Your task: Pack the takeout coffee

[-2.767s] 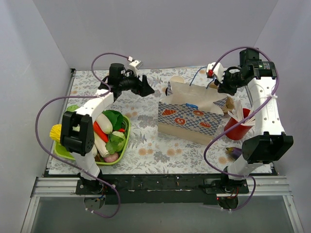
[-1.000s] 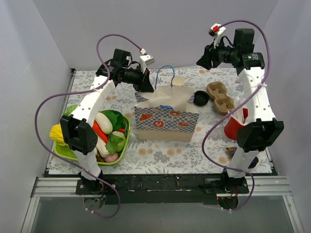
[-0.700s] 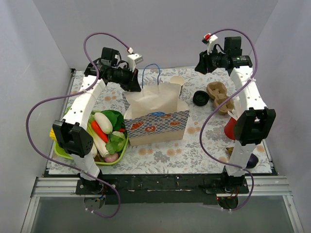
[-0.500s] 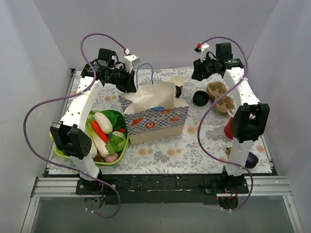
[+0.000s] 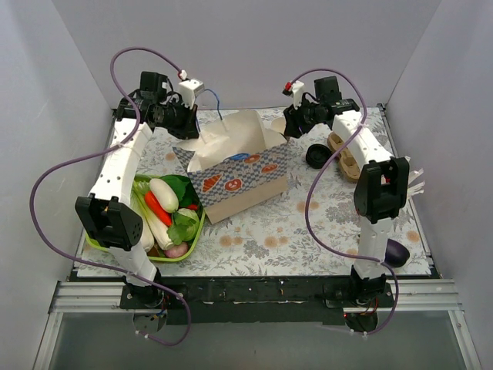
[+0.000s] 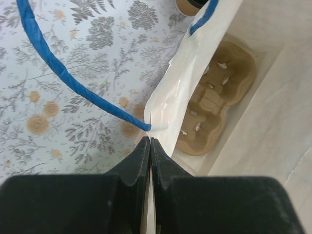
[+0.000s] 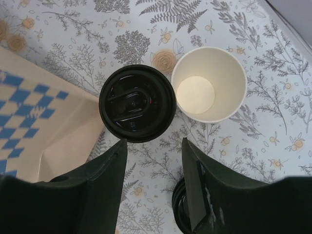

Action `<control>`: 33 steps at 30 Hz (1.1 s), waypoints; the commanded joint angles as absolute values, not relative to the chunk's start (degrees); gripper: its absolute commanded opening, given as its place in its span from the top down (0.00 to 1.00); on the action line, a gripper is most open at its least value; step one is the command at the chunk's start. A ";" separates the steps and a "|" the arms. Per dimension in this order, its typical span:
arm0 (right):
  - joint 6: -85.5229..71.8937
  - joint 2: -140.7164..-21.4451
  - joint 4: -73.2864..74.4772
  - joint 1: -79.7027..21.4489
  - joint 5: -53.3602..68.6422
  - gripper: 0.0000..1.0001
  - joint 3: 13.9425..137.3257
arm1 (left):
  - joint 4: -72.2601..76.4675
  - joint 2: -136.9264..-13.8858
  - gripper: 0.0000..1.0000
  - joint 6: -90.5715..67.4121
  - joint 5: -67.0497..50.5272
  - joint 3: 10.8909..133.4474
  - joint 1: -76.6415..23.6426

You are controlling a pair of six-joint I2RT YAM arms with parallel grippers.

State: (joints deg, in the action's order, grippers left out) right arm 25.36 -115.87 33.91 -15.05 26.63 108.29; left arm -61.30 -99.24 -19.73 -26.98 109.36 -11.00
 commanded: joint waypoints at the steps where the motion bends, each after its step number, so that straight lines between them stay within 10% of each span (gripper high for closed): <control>1: 26.53 -118.30 32.60 -14.94 27.24 0.41 112.50 | -63.72 -100.19 1.00 -18.99 -25.66 112.85 -8.79; 15: 34.45 -120.05 35.33 -19.51 27.87 0.28 112.14 | -64.78 -99.49 1.00 -17.23 -30.50 108.55 -8.61; 23: 35.51 -122.69 33.93 -20.74 23.12 0.27 114.26 | -63.81 -99.49 0.62 -18.28 -29.27 108.02 -8.70; 33: 36.39 -123.66 32.79 -21.88 20.92 0.24 112.50 | -63.54 -100.19 0.60 -18.72 -29.71 108.46 -8.61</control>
